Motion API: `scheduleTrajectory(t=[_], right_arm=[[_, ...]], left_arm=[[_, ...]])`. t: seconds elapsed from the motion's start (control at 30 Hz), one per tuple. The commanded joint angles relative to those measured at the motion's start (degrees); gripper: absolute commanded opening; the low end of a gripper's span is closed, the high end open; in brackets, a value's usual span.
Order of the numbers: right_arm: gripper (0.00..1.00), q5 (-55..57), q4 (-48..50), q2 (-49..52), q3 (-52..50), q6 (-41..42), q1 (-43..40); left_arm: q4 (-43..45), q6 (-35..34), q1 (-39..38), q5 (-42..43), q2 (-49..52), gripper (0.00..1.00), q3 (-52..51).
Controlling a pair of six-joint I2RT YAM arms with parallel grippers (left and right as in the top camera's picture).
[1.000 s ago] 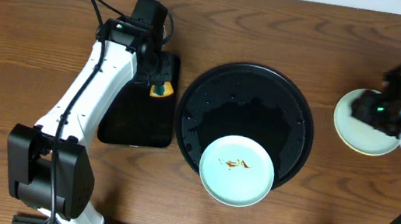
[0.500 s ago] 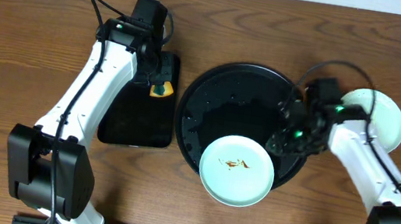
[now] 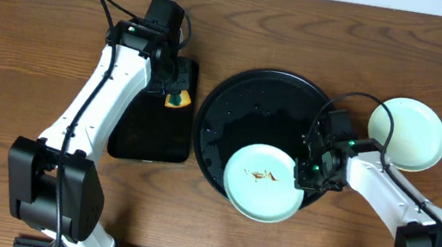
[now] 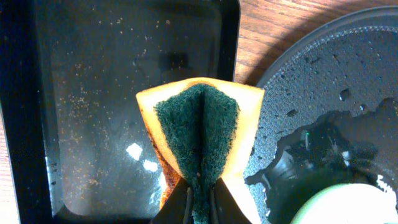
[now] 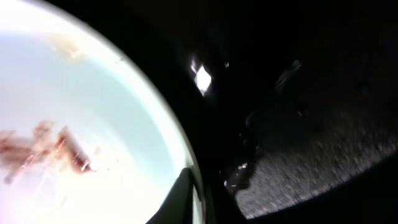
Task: Clean dirty plates on tray and stack at the side
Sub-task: 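Move the right gripper to the rim of the lower blue plate, then bring the sponge in the left gripper over the lower blue plate, then scrub the lower blue plate with the sponge while the right gripper holds it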
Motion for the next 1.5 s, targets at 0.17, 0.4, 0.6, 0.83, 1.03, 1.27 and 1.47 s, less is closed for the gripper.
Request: scheduleTrajectory(t=[0.17, 0.4, 0.6, 0.83, 1.03, 1.27, 1.47], right_arm=[[0.01, 3.3, 7.3, 0.0, 2.0, 1.2, 0.4], [0.01, 5.4, 17.3, 0.1, 3.1, 1.3, 0.4], [0.01, 7.1, 16.6, 0.1, 3.0, 7.6, 0.5], [0.01, 7.1, 15.7, 0.1, 3.0, 7.8, 0.5], [0.01, 7.1, 15.1, 0.2, 3.0, 7.8, 0.5], [0.01, 7.1, 14.7, 0.2, 3.0, 7.9, 0.5], [0.01, 7.1, 14.6, 0.2, 3.0, 7.8, 0.5]], left_arm=[[-0.2, -0.1, 0.2, 6.1, -1.0, 0.08, -0.1], [1.1, 3.6, -3.3, 15.0, -1.0, 0.07, -0.1], [3.3, 5.5, -10.9, 15.1, -0.6, 0.07, -1.0], [9.1, 4.0, -19.1, 15.2, 3.2, 0.07, -3.0], [14.5, -0.9, -23.4, 15.9, 6.7, 0.07, -3.1], [21.1, -4.1, -26.6, 20.5, 10.5, 0.08, -3.3], [25.0, -7.6, -27.3, 23.8, 13.2, 0.08, -3.3]])
